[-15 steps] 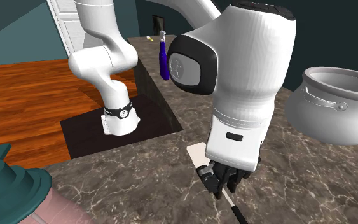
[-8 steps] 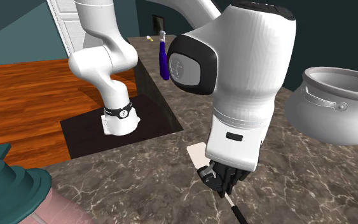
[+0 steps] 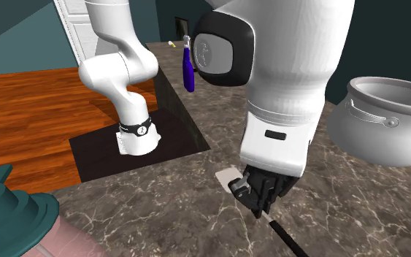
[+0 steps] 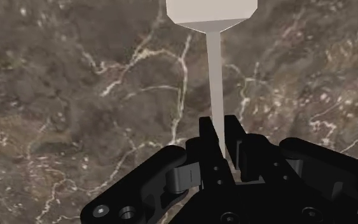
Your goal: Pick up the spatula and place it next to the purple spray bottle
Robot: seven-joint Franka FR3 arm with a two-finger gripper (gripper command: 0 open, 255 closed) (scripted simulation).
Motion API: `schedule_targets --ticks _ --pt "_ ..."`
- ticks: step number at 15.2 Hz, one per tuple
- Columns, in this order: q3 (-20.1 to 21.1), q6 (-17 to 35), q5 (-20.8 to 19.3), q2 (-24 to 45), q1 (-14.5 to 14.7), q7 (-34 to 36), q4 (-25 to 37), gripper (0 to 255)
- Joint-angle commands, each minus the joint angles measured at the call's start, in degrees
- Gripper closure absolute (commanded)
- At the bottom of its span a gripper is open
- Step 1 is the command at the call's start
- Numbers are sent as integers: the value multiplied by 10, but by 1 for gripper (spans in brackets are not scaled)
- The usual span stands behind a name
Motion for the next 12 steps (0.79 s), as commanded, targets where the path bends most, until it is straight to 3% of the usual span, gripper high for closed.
schedule_targets --ticks 1,12 --pt "0 -14 1 -8 0 -1 6 255" --pt "0 -94 4 -42 0 -4 52 255"
